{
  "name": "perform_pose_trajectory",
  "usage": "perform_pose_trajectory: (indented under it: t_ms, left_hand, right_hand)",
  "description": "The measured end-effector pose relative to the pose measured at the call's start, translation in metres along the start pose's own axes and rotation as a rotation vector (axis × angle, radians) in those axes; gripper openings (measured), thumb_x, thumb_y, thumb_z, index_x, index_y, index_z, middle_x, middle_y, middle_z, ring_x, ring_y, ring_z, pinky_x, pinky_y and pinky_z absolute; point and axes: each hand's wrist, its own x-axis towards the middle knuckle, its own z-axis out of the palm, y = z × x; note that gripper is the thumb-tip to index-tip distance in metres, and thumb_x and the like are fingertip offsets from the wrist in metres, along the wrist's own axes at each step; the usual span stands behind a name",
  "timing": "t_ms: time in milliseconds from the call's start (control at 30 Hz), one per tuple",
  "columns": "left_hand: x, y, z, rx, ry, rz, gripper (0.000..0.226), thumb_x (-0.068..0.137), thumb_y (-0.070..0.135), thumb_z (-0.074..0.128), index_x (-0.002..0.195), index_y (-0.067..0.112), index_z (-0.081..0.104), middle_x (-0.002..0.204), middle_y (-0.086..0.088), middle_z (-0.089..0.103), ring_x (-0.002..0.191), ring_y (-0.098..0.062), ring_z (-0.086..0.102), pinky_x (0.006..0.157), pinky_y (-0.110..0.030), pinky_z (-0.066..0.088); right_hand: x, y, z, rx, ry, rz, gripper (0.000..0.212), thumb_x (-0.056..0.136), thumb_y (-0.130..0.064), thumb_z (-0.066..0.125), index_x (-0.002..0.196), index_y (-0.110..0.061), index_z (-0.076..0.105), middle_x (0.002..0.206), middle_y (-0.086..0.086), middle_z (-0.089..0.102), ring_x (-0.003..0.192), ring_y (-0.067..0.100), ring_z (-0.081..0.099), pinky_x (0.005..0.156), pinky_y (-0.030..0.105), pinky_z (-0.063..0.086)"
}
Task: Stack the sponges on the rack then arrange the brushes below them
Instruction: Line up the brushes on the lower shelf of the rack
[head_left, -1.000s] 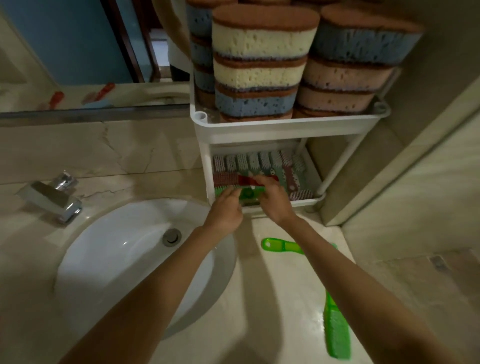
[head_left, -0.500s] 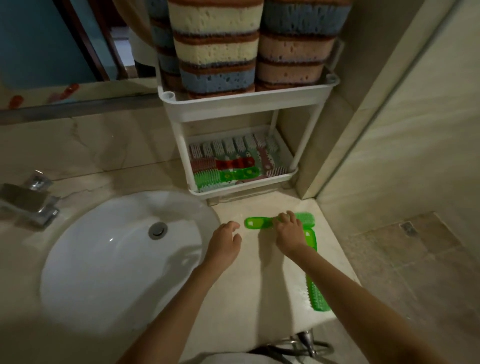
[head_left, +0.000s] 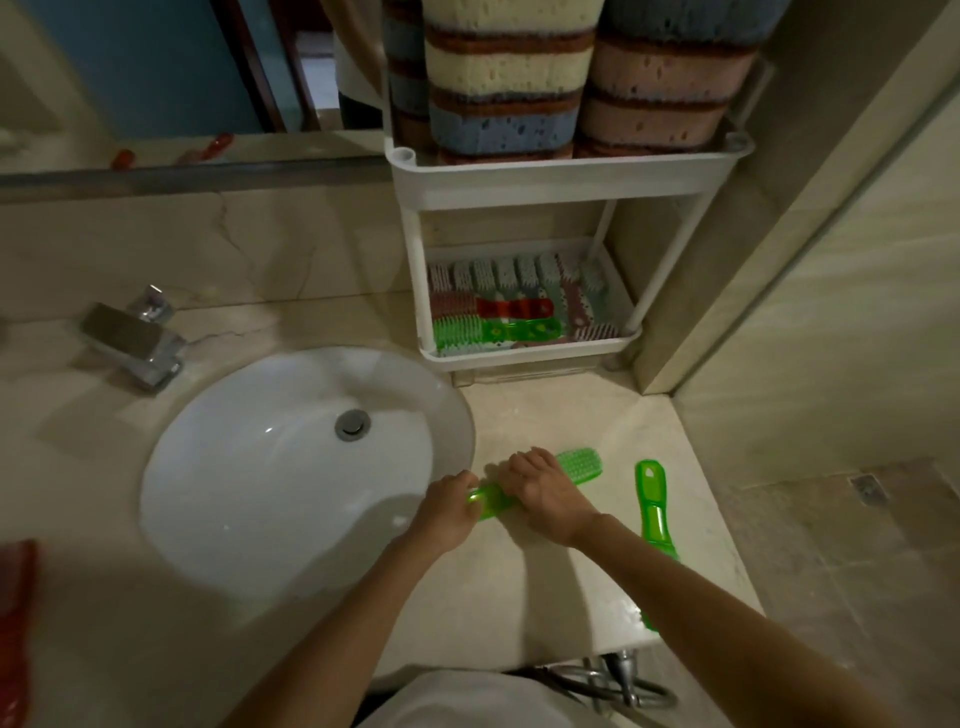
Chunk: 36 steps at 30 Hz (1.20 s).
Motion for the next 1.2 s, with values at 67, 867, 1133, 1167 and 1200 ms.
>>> perform_pose_trajectory:
  t_ms: [67,867,1133,1167,1200]
  left_hand:
    - [-0.004,-0.004,-0.001,-0.104,0.005,-0.02,0.032,0.093,0.011,0.041,0.122,0.006,0.054,0.12,-0.019,0.062,0.103,-0.033,0.061,0.081,-0.029,0.047]
    - [-0.134,-0.182,-0.06,-0.816,0.564,-0.337,0.032,0.087,-0.002,0.056,0.067,0.022,0.056,0.06,0.009,0.061,0.048,0.001,0.058,0.046,-0.009,0.042]
    - [-0.159,-0.294,-0.109,-0.373,0.752,-0.774,0.063,0.083,0.003,0.054,0.141,0.002,0.031,0.147,-0.019,0.031,0.133,-0.036,0.032,0.107,-0.04,0.032]
    - [-0.159,-0.302,-0.111,-0.349,0.718,-0.821,0.067,0.083,0.006,0.057,0.143,0.001,0.026,0.147,-0.02,0.029,0.133,-0.038,0.03,0.108,-0.043,0.032]
    - [-0.158,-0.309,-0.11,-0.325,0.685,-0.853,0.07,0.082,0.008,0.06,0.142,0.0,0.024,0.146,-0.021,0.028,0.133,-0.039,0.03,0.108,-0.044,0.032]
  right_hand:
    - [0.004,-0.002,0.002,0.029,0.094,-0.026,0.049,0.053,-0.012,0.075,0.1,-0.019,0.061,0.079,0.0,0.062,0.071,0.021,0.062,0.082,0.03,0.032]
    - [0.16,-0.212,-0.048,1.351,-0.319,0.567,0.021,0.08,0.002,0.047,0.07,-0.017,0.049,0.069,0.01,0.055,0.047,0.013,0.037,0.037,0.017,0.027]
    - [0.188,-0.272,-0.039,1.119,-0.426,0.496,0.02,0.083,-0.001,0.046,0.071,-0.017,0.05,0.085,0.015,0.062,0.049,0.014,0.04,0.043,0.022,0.029]
    - [0.19,-0.277,-0.037,1.105,-0.434,0.495,0.019,0.082,-0.001,0.046,0.071,-0.016,0.051,0.083,0.014,0.062,0.049,0.014,0.04,0.043,0.022,0.029]
    - [0.191,-0.281,-0.036,1.092,-0.441,0.494,0.019,0.082,0.0,0.046,0.071,-0.015,0.051,0.08,0.013,0.061,0.049,0.015,0.04,0.043,0.022,0.029]
